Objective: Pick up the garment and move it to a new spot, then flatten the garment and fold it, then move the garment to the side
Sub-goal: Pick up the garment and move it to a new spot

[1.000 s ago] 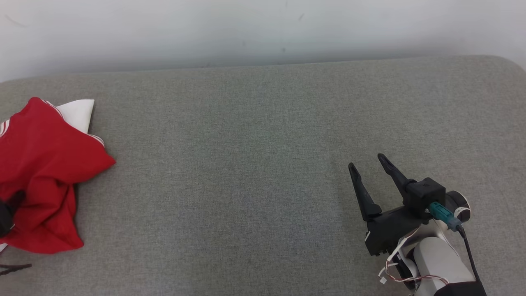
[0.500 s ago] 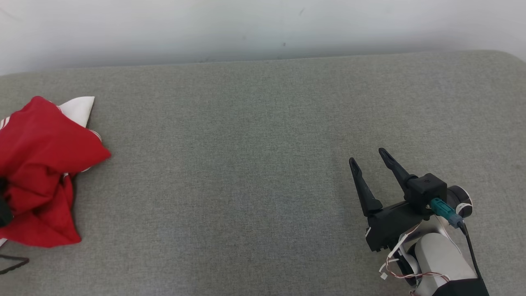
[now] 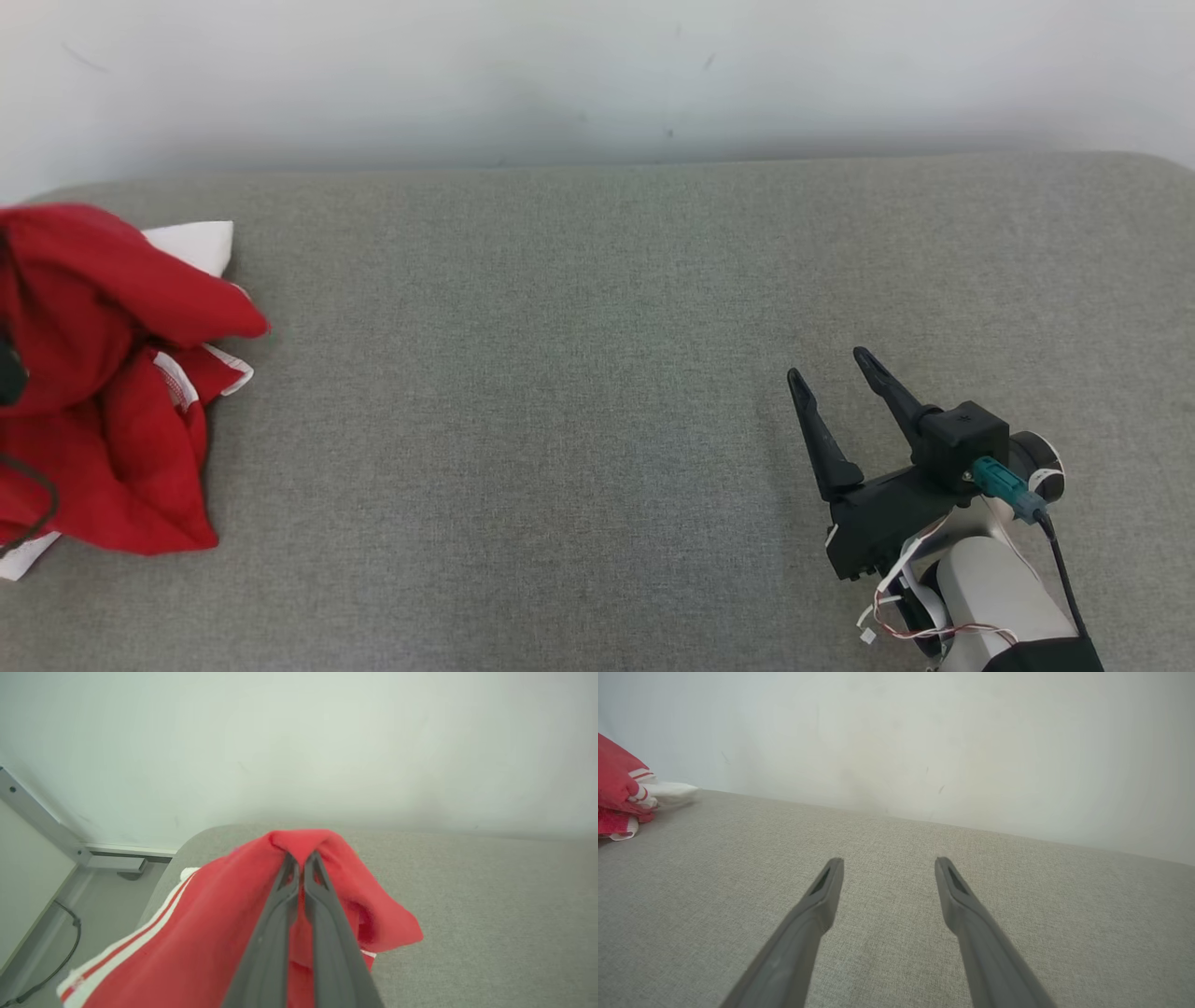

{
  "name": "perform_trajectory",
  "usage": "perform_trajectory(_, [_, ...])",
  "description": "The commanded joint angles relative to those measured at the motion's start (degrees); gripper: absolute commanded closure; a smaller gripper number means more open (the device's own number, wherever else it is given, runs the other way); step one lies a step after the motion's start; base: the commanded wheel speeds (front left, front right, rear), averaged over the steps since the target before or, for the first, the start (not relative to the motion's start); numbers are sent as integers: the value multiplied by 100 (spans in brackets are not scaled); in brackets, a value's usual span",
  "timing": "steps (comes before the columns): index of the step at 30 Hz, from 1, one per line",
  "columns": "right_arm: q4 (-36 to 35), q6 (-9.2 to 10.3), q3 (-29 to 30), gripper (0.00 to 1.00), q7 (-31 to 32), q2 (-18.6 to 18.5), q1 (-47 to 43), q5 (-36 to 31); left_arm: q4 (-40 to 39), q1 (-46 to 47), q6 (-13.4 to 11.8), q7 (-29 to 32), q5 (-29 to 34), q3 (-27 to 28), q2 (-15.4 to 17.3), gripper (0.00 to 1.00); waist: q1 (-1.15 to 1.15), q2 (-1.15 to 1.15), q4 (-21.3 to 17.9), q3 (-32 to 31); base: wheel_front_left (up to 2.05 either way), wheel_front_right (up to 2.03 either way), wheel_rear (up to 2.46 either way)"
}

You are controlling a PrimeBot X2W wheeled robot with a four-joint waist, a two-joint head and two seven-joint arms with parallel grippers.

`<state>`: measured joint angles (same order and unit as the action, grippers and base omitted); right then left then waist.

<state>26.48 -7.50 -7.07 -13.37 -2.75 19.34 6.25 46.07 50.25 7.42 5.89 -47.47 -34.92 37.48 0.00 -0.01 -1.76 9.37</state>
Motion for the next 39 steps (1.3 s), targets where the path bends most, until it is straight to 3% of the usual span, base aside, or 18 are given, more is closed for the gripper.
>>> perform_trajectory(1, [26, 2, -7, 0, -28, -26, -5, 61, -125, 125, 2, -121, -18, -71, 60, 100, 0, 1, -8, -63, 0, 0, 0])
perform_trajectory(14, [152, 2, -2, 0, -134, -26, -56, 245, -1703, 717, 3, -514, 38, -787, 244, 100, 0, 1, -366, -226, 0, 0, 0])
perform_trajectory(23, [174, 2, 68, 0, -176, -27, -37, 337, -2910, 928, 2, -453, 149, -1065, 261, 100, 0, 1, -709, -200, 0, 0, 0])
perform_trajectory(33, [174, 2, 85, 0, -190, -25, 52, 430, -4009, 579, -153, -398, 247, -1467, -164, 100, 0, 1, -973, -58, 0, 0, 0])
perform_trajectory(39, [94, 2, 143, 0, -190, -26, 80, 447, -4085, 394, -122, -437, 354, -1831, -483, 100, 0, 1, -997, 1, 0, 0, 0])
